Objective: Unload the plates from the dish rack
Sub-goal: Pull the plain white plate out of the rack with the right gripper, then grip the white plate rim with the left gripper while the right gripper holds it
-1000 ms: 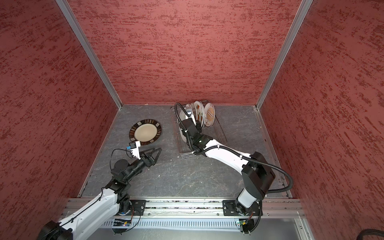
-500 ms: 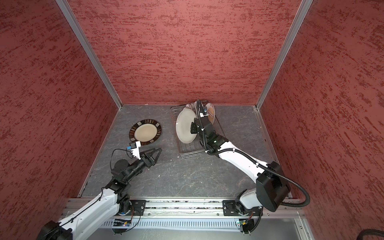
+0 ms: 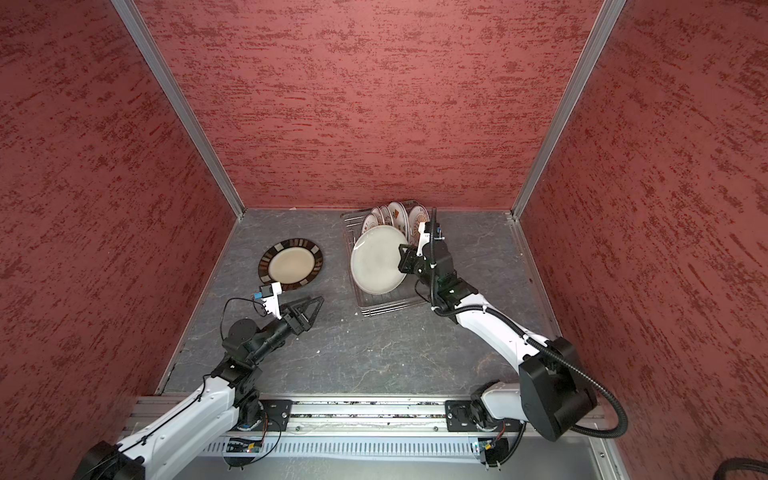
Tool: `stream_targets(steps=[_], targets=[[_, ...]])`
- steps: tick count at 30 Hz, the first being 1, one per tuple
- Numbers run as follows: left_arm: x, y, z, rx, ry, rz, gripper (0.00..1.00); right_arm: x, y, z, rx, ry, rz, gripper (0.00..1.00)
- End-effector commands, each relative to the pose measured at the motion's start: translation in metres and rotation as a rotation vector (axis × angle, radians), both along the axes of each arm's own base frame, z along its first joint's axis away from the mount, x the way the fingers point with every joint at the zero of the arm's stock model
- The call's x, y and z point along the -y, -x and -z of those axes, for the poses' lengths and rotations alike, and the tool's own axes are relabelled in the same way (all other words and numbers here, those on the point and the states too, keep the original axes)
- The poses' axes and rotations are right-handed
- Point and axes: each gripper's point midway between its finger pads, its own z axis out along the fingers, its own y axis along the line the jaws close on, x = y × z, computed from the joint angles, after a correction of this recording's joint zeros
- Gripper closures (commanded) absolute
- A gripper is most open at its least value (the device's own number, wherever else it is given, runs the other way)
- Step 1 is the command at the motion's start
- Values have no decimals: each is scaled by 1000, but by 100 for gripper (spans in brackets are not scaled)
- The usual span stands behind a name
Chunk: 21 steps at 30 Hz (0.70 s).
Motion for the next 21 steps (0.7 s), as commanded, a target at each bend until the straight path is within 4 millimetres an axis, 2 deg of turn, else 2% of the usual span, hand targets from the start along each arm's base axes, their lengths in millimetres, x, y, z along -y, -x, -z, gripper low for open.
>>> stream_targets(steps=[1, 11, 16, 21], targets=[[9, 7, -10, 13, 42, 61, 0, -23, 15, -88, 201, -275, -164, 100], [23, 20, -18, 8, 84, 144, 2, -15, 42, -59, 175, -407, -190, 100], [25, 14, -12, 0, 45, 49, 4, -8, 61, -54, 197, -446, -205, 100], [40, 13, -18, 10, 31, 39, 5, -4, 75, -46, 207, -449, -223, 100]])
